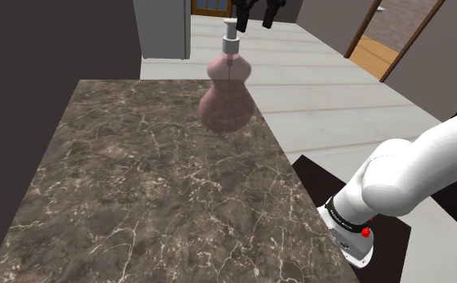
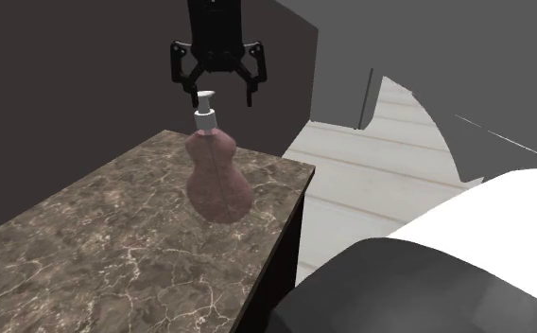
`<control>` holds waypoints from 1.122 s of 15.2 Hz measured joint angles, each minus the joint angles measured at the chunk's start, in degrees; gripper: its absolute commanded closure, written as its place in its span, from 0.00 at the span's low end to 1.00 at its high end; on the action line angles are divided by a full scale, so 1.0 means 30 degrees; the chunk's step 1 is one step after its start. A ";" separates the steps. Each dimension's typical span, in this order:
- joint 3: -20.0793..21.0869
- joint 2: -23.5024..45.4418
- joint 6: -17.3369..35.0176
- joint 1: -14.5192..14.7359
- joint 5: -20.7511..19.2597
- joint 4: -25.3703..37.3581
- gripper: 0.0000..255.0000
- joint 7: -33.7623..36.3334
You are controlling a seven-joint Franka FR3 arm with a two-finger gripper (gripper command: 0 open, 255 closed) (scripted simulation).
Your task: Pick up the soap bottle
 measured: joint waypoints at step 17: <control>0.0591 0.0936 0.1097 0.0309 0.0142 -0.0180 1.00 0.0564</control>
